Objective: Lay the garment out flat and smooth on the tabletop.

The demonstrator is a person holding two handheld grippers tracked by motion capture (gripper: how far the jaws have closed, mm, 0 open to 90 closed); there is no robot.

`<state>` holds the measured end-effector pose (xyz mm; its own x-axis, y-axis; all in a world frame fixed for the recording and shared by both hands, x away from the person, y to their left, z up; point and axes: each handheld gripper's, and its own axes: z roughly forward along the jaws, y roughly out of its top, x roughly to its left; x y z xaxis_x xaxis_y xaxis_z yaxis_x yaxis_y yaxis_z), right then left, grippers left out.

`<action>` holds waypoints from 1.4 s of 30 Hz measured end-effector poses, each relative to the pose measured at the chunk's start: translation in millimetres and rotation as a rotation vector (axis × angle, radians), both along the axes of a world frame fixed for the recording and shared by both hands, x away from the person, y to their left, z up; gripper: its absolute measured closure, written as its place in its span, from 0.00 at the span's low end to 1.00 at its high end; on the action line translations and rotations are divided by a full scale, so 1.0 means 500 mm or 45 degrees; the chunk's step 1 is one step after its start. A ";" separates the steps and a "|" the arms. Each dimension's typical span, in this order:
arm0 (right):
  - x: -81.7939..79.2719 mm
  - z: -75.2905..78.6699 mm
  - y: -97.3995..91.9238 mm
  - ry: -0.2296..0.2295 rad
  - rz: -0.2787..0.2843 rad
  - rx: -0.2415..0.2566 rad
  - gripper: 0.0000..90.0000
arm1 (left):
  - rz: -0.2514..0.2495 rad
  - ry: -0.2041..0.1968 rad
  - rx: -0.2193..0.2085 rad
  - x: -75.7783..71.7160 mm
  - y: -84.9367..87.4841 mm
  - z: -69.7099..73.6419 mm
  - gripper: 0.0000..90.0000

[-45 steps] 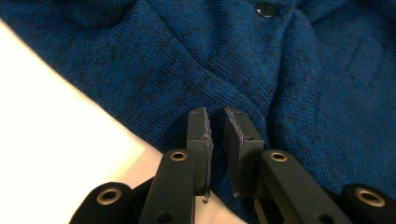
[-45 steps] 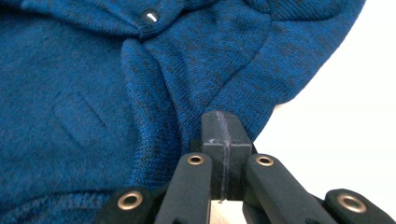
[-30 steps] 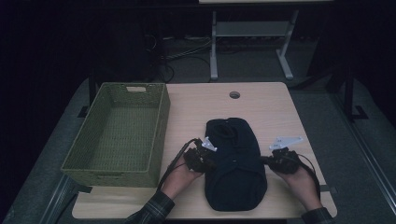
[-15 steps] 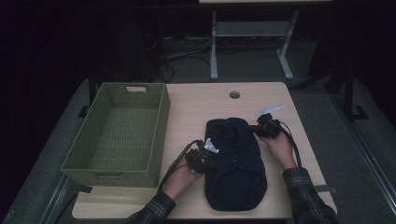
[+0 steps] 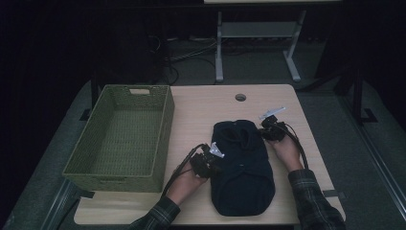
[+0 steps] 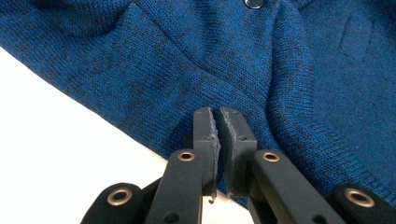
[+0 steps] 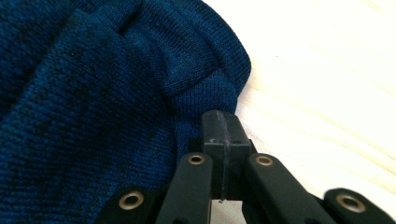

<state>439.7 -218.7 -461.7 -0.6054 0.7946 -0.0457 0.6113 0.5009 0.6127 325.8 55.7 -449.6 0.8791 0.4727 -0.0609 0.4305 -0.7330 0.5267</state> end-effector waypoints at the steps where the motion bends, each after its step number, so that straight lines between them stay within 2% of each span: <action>1: -0.001 0.000 0.001 0.001 -0.002 -0.001 1.00 | 0.001 0.005 -0.001 0.001 0.000 0.001 0.94; 3: -0.003 0.004 0.000 0.006 0.020 0.030 1.00 | 0.005 0.031 -0.015 0.004 0.001 0.004 0.92; 5: -0.005 0.013 -0.004 -0.002 0.028 0.068 1.00 | 0.013 0.030 -0.034 0.007 0.003 0.009 0.89; 11: -0.007 0.052 -0.019 -0.058 0.049 0.129 1.00 | 0.059 -0.006 -0.066 0.031 0.015 0.037 0.86; 16: 0.002 0.071 -0.013 -0.084 0.081 0.153 0.98 | 0.153 -0.056 -0.100 0.079 0.032 0.065 0.86; 20: 0.020 0.074 -0.008 -0.086 0.085 0.156 0.92 | 0.224 -0.071 -0.137 0.123 0.040 0.074 0.84; 22: 0.032 0.074 -0.006 -0.078 0.081 0.159 0.87 | 0.261 -0.075 -0.143 0.147 0.044 0.075 0.82; 26: 0.047 0.072 -0.004 -0.073 0.076 0.157 0.76 | 0.295 -0.094 -0.162 0.187 0.050 0.079 0.77; 28: 0.054 0.070 -0.004 -0.067 0.075 0.162 0.73 | 0.311 -0.126 -0.151 0.206 0.048 0.079 0.73; 30: 0.059 0.067 -0.003 -0.056 0.076 0.170 0.70 | 0.326 -0.134 -0.152 0.224 0.046 0.080 0.70; 33: 0.066 0.064 -0.002 -0.051 0.081 0.174 0.68 | 0.326 -0.165 -0.133 0.249 0.042 0.078 0.64; 37: 0.078 0.062 -0.001 -0.041 0.073 0.178 0.64 | 0.349 -0.181 -0.092 0.286 0.035 0.063 0.52; 40: 0.082 0.061 0.001 -0.039 0.066 0.178 0.63 | 0.385 -0.177 -0.094 0.307 0.035 0.049 0.48; 42: 0.084 0.060 0.002 -0.042 0.061 0.178 0.63 | 0.400 -0.150 -0.108 0.320 0.034 0.037 0.47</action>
<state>481.8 -217.6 -431.8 -0.6428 0.7649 0.0430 0.5673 0.4375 0.6976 485.7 72.5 -431.3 0.6946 0.7192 -0.0181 0.5610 -0.5257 0.6395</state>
